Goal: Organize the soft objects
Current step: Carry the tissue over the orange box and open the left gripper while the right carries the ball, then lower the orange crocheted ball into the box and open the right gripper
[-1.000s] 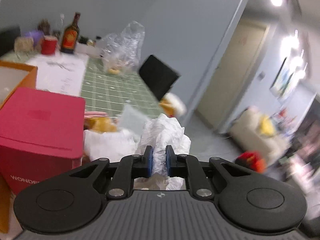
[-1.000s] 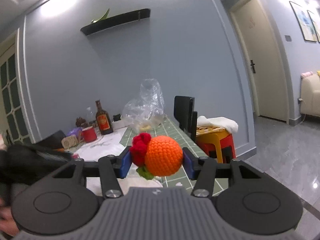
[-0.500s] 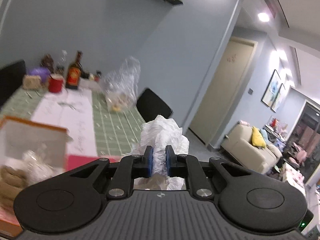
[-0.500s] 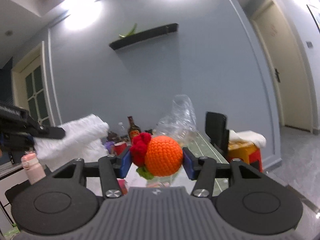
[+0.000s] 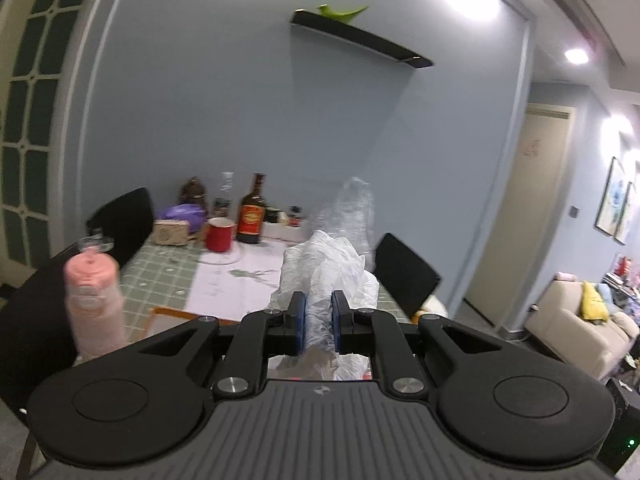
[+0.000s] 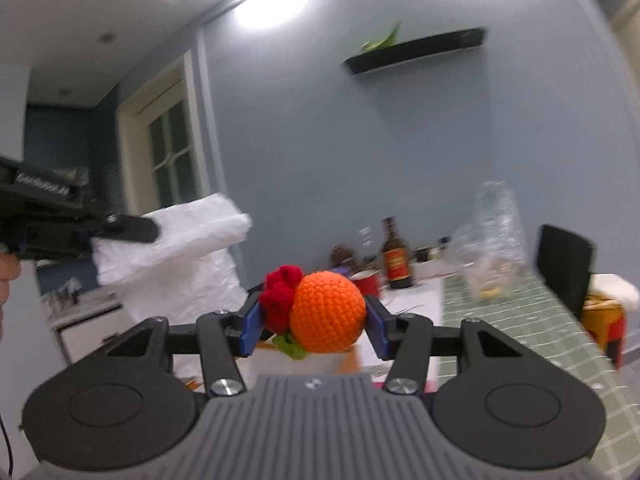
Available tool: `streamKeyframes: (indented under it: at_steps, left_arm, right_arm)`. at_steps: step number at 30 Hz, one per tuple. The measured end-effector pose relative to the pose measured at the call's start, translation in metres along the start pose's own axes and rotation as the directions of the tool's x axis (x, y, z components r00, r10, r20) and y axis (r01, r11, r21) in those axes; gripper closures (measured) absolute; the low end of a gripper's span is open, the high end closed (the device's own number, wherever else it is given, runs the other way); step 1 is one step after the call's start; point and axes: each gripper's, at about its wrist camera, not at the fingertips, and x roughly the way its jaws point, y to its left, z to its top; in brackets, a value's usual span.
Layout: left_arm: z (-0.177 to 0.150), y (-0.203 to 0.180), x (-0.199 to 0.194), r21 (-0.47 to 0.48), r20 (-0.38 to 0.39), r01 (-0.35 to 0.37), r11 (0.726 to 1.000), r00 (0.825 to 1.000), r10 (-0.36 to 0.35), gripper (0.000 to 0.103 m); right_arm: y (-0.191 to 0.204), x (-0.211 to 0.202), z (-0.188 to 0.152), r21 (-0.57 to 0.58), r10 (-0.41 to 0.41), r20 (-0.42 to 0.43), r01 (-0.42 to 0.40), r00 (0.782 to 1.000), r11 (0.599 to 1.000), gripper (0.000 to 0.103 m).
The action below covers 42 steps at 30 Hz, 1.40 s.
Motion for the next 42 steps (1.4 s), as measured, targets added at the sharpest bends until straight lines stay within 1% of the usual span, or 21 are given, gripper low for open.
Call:
streamKeyframes:
  at_steps: [3, 6, 9, 11, 14, 17, 20, 23, 25, 27, 29, 30, 31, 32, 33, 34, 35, 36, 37, 40, 42]
  left_arm:
    - [-0.002, 0.027, 0.01, -0.037, -0.028, -0.017, 0.999, 0.999, 0.016, 0.088]
    - [-0.005, 0.053, 0.034, -0.076, -0.057, -0.034, 0.997, 0.998, 0.03, 0.088]
    - [-0.011, 0.073, 0.063, -0.07, -0.09, -0.066, 0.995, 0.994, 0.059, 0.088]
    - [-0.015, 0.087, 0.085, -0.062, -0.096, -0.089, 0.994, 0.992, 0.082, 0.088]
    - [-0.023, 0.106, 0.117, -0.073, -0.14, -0.116, 0.991, 0.985, 0.105, 0.088]
    - [-0.029, 0.12, 0.146, -0.069, -0.231, -0.176, 0.982, 0.96, 0.156, 0.088]
    - [-0.039, 0.129, 0.171, -0.041, -0.272, -0.215, 0.976, 0.942, 0.196, 0.088]
    - [-0.051, 0.136, 0.189, 0.011, -0.305, -0.289, 0.957, 0.911, 0.279, 0.088]
    - [-0.058, 0.139, 0.2, 0.031, -0.328, -0.308, 0.951, 0.896, 0.301, 0.087]
    - [-0.067, 0.141, 0.208, 0.052, -0.36, -0.316, 0.947, 0.879, 0.313, 0.084]
    - [-0.073, 0.142, 0.217, 0.084, -0.406, -0.33, 0.94, 0.85, 0.335, 0.082]
    - [-0.074, 0.142, 0.218, 0.08, -0.418, -0.328, 0.941, 0.846, 0.331, 0.08]
    - [-0.073, 0.141, 0.216, 0.076, -0.418, -0.328, 0.942, 0.847, 0.329, 0.078]
    - [-0.073, 0.139, 0.215, 0.078, -0.416, -0.326, 0.942, 0.848, 0.328, 0.071]
    - [-0.072, 0.137, 0.213, 0.083, -0.417, -0.314, 0.946, 0.851, 0.319, 0.057]
    - [-0.07, 0.133, 0.211, 0.092, -0.422, -0.286, 0.954, 0.857, 0.297, 0.049]
    - [-0.069, 0.129, 0.207, 0.106, -0.425, -0.256, 0.961, 0.862, 0.277, 0.029]
    - [-0.068, 0.123, 0.202, 0.126, -0.42, -0.257, 0.958, 0.861, 0.286, 0.017]
    - [-0.066, 0.115, 0.192, 0.138, -0.39, -0.281, 0.95, 0.866, 0.313, 0.017]
    - [-0.061, 0.1, 0.159, 0.126, -0.26, -0.32, 0.939, 0.903, 0.343, 0.014]
    - [-0.057, 0.093, 0.14, 0.141, -0.239, -0.306, 0.941, 0.912, 0.333, 0.014]
  right_arm:
    - [0.02, 0.034, -0.009, -0.026, 0.033, -0.056, -0.035, 0.998, 0.999, 0.051]
    - [0.036, 0.073, -0.022, -0.054, 0.063, -0.137, -0.071, 0.989, 0.996, 0.051]
    - [0.035, 0.111, -0.032, 0.014, 0.131, -0.244, -0.131, 0.961, 0.991, 0.051]
    - [0.028, 0.131, -0.035, 0.05, 0.135, -0.291, -0.126, 0.947, 0.991, 0.051]
    - [0.019, 0.149, -0.039, 0.043, 0.106, -0.313, -0.098, 0.944, 0.994, 0.051]
    - [0.011, 0.159, -0.04, 0.025, 0.095, -0.329, -0.092, 0.94, 0.995, 0.051]
    - [0.005, 0.164, -0.042, -0.003, 0.081, -0.336, -0.087, 0.938, 0.996, 0.051]
    - [0.002, 0.163, -0.038, -0.007, 0.086, -0.337, -0.094, 0.938, 0.996, 0.051]
    - [0.0, 0.161, -0.038, -0.017, 0.084, -0.338, -0.096, 0.937, 0.995, 0.051]
    - [0.0, 0.159, -0.039, -0.025, 0.078, -0.343, -0.092, 0.936, 0.995, 0.051]
    - [-0.001, 0.16, -0.04, -0.022, 0.076, -0.353, -0.09, 0.933, 0.996, 0.051]
    - [-0.002, 0.161, -0.04, -0.019, 0.075, -0.359, -0.087, 0.93, 0.996, 0.051]
    - [-0.003, 0.161, -0.04, -0.014, 0.071, -0.364, -0.082, 0.929, 0.997, 0.051]
    - [-0.004, 0.16, -0.04, -0.011, 0.068, -0.365, -0.077, 0.929, 0.997, 0.051]
    - [-0.005, 0.16, -0.04, -0.008, 0.066, -0.365, -0.074, 0.929, 0.997, 0.051]
    - [-0.006, 0.16, -0.04, -0.005, 0.066, -0.365, -0.073, 0.929, 0.997, 0.051]
    - [-0.007, 0.159, -0.039, -0.002, 0.066, -0.365, -0.071, 0.929, 0.997, 0.051]
    - [-0.008, 0.158, -0.039, -0.001, 0.067, -0.366, -0.072, 0.928, 0.997, 0.051]
    - [-0.008, 0.157, -0.039, -0.004, 0.07, -0.363, -0.077, 0.929, 0.997, 0.051]
    - [-0.004, 0.155, -0.041, -0.032, 0.077, -0.375, -0.095, 0.924, 0.995, 0.051]
    - [-0.002, 0.154, -0.042, -0.044, 0.068, -0.38, -0.092, 0.922, 0.995, 0.051]
